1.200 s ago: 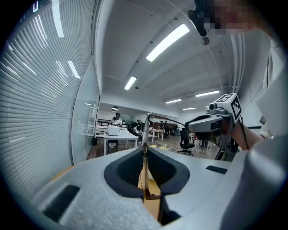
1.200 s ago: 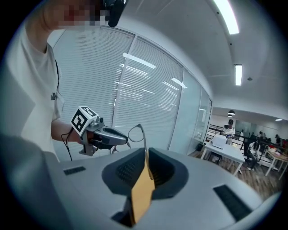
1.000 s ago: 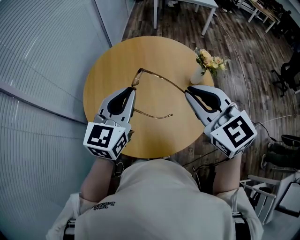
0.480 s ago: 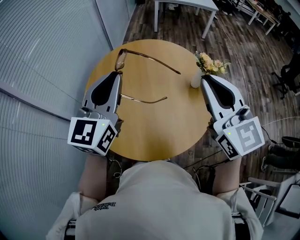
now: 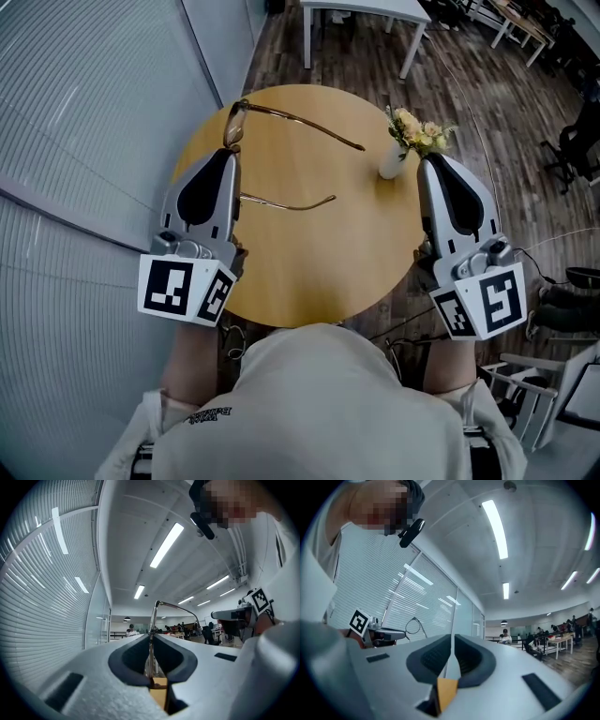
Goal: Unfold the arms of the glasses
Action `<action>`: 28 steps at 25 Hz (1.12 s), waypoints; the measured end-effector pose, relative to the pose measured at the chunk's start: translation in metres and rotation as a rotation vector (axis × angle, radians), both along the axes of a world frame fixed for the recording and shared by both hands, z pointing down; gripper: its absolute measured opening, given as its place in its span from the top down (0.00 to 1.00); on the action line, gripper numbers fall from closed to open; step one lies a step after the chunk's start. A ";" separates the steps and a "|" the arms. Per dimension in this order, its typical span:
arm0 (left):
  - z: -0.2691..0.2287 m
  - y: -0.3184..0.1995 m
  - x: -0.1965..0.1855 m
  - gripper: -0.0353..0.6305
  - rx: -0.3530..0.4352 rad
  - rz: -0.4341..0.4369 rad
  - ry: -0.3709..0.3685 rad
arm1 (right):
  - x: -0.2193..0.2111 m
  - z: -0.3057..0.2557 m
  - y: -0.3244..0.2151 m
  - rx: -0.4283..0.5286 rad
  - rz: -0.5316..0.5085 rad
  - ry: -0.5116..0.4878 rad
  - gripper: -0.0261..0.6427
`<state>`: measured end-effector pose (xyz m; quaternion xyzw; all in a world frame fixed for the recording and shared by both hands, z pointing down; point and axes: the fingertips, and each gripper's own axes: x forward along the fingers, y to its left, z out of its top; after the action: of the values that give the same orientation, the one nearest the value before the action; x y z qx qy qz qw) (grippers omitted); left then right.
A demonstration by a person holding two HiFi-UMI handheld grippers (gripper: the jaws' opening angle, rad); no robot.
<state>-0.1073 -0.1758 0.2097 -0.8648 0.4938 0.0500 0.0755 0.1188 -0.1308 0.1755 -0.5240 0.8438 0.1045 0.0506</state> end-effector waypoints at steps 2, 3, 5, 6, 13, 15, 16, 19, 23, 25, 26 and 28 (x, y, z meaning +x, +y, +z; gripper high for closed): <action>0.003 0.005 0.003 0.88 0.000 0.007 0.016 | 0.000 0.001 0.003 0.000 0.002 -0.018 0.90; 0.007 0.007 0.004 0.88 -0.005 0.010 0.023 | -0.001 0.004 0.004 -0.005 0.000 -0.021 0.90; 0.017 0.008 0.004 0.88 -0.024 0.015 0.034 | -0.005 0.011 0.004 -0.021 -0.006 -0.016 0.90; 0.022 0.008 0.004 0.88 -0.036 0.018 0.037 | -0.007 0.015 0.003 -0.031 -0.009 -0.014 0.90; 0.042 0.009 0.007 0.88 -0.085 0.023 0.030 | -0.006 0.042 0.001 -0.105 -0.017 -0.002 0.90; 0.047 0.010 0.006 0.88 -0.092 0.021 0.027 | -0.006 0.052 0.002 -0.129 -0.019 0.009 0.90; 0.049 0.010 0.005 0.88 -0.096 0.019 0.025 | -0.007 0.056 0.002 -0.143 -0.020 0.011 0.90; 0.055 0.009 0.002 0.88 -0.109 0.016 0.016 | -0.011 0.065 0.001 -0.176 -0.035 -0.003 0.90; 0.060 0.009 0.002 0.88 -0.120 0.019 0.010 | -0.014 0.069 0.000 -0.190 -0.054 -0.015 0.90; 0.062 0.010 0.003 0.88 -0.126 0.025 0.008 | -0.016 0.073 0.001 -0.192 -0.058 -0.006 0.90; 0.063 0.011 0.003 0.88 -0.129 0.028 0.006 | -0.018 0.075 0.000 -0.191 -0.057 0.004 0.90; 0.065 0.010 0.002 0.88 -0.135 0.034 0.007 | -0.020 0.077 0.000 -0.193 -0.055 0.015 0.90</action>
<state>-0.1048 -0.1656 0.2745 -0.8760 0.4817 0.0207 0.0145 0.0987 -0.1312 0.2527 -0.5022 0.8644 0.0252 -0.0035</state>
